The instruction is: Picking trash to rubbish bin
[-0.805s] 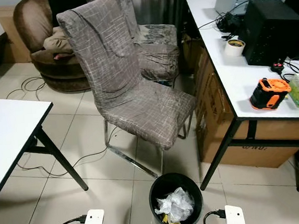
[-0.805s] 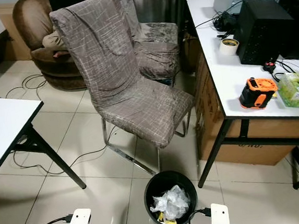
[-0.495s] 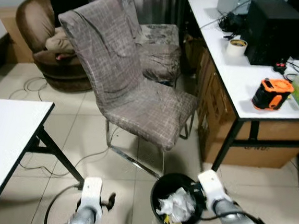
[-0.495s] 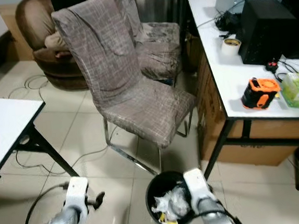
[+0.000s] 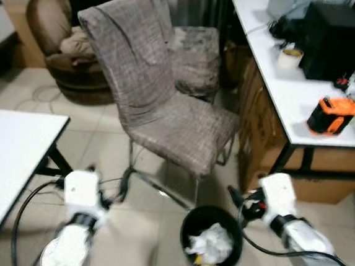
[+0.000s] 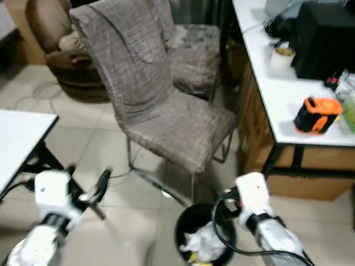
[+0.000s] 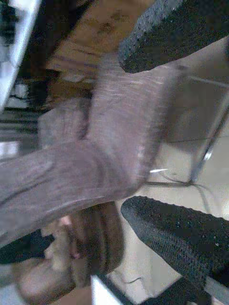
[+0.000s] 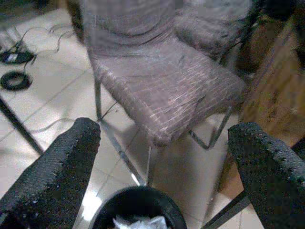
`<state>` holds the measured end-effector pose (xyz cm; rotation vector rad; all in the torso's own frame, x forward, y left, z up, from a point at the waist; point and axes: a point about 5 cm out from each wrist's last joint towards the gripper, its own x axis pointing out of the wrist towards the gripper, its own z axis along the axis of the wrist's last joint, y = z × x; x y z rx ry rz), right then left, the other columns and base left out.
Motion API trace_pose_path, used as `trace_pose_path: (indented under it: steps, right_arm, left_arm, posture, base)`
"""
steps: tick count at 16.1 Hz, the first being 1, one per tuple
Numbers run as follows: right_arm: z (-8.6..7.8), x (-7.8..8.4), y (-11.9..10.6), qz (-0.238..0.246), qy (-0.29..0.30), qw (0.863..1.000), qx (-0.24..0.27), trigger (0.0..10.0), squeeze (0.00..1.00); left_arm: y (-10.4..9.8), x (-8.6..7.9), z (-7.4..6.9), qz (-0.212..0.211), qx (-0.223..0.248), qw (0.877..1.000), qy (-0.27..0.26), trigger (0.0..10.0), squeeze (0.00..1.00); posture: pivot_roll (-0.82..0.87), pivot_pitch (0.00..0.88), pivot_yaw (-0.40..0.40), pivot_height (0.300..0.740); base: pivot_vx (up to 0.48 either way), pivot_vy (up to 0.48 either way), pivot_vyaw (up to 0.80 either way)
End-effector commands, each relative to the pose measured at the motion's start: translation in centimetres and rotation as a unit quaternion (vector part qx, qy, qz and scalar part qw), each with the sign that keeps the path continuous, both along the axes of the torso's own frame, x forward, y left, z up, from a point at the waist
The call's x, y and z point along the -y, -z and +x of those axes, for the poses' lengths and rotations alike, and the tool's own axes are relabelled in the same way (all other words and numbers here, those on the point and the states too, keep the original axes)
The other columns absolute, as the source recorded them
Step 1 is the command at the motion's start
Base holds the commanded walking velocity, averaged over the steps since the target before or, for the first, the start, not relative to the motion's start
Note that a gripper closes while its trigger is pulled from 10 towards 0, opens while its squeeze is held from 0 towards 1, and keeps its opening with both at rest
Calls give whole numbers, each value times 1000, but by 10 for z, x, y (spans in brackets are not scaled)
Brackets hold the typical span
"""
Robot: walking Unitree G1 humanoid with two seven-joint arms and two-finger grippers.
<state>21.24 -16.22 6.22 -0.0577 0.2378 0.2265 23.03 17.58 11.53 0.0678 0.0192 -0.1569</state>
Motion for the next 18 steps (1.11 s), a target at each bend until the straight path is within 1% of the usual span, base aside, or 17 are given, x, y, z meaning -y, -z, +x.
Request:
trace_pose_path:
  steps: [1, 2, 3, 4, 5, 7, 8, 9, 10, 11, 12, 14, 15, 16, 17, 18]
  right_arm:
    - [0, 4, -18, 3, 31, 999, 24, 10000, 1000]
    - [4, 9, -31, 42, 76, 995, 45, 10000, 0]
    - [5, 10, -34, 43, 94, 994, 33, 10000, 0]
    - [1, 8, -34, 24, 84, 996, 6, 10000, 0]
    - [-2, 5, -27, -2, 67, 998, -12, 10000, 0]
    - [1, 1, -27, 8, 52, 998, -26, 10000, 0]
    - [9, -1, -30, -35, 44, 998, -19, 10000, 0]
    - [11, 1, -31, -59, 51, 997, -14, 10000, 0]
    - [11, 4, -30, -50, 67, 996, -17, 10000, 0]
    - [12, 6, -28, -26, 87, 995, -29, 10000, 0]
    - [14, 8, -28, -17, 99, 994, -31, 10000, 0]
    - [16, 11, -28, -18, 100, 994, -30, 10000, 0]
    - [18, 13, -29, -25, 107, 994, -30, 10000, 0]
    - [19, 15, -29, -22, 116, 993, -29, 10000, 0]
    - [20, 14, -30, -21, 120, 992, -26, 10000, 0]
    - [22, 10, -32, -21, 109, 994, -21, 10000, 0]
  left_arm:
    - [-18, 8, 10, -4, 41, 999, -23, 10000, 0]
    - [-25, 17, 21, -8, 47, 999, 3, 10000, 0]
    - [-26, 21, 19, -13, 27, 998, 49, 10000, 0]
    - [-22, 19, 14, -19, -8, 999, 37, 10000, 0]
    - [-17, 13, 13, -1, -26, 1000, 17, 10000, 0]
    - [-11, 7, 8, 0, -56, 998, 1, 10000, 0]
    - [-13, 8, 6, 18, -61, 998, 6, 10000, 0]
    - [-14, 9, 6, 16, -63, 998, 6, 10000, 0]
    - [-15, 11, 7, 20, -65, 998, 9, 10000, 0]
    - [-16, 11, 7, 18, -70, 997, 10, 10000, 0]
    - [-17, 11, 7, 31, -72, 997, 14, 10000, 0]
    - [-20, 13, 13, 38, -70, 996, 27, 10000, 0]
    - [-26, 16, 19, 40, -63, 997, 34, 10000, 0]
    - [-27, 18, 22, 43, -63, 996, 37, 10000, 0]
    - [-28, 18, 26, 45, -65, 996, 38, 10000, 0]
    - [-28, 16, 28, 45, -67, 996, 37, 10000, 0]
  posture:
    - [-33, 0, 30, 740]
    - [-59, 0, 47, 740]
    - [-71, 0, 47, 740]
    - [-75, 0, 35, 740]
    - [-65, 0, 16, 740]
    - [-47, 0, -2, 740]
    - [-44, 0, -3, 740]
    - [-37, 0, -8, 740]
    - [-35, 0, -14, 740]
    - [-39, 0, -19, 740]
    - [-40, 0, -16, 740]
    - [-43, 0, -10, 740]
    - [-51, 0, 4, 740]
    - [-52, 0, 15, 740]
    - [-60, 0, 27, 740]
    - [-55, 0, 27, 740]
  base:
    - [0, 0, 0]
    - [0, 0, 0]
    - [0, 0, 0]
    - [0, 0, 0]
    - [0, 0, 0]
    - [0, 0, 0]
    - [0, 0, 0]
    - [0, 0, 0]
    - [0, 0, 0]
    - [0, 0, 0]
    - [0, 0, 0]
    - [-257, 0, 0]
    - [-259, 0, 0]
    - [-266, 0, 0]
    - [-300, 0, 0]
    - [-296, 0, 0]
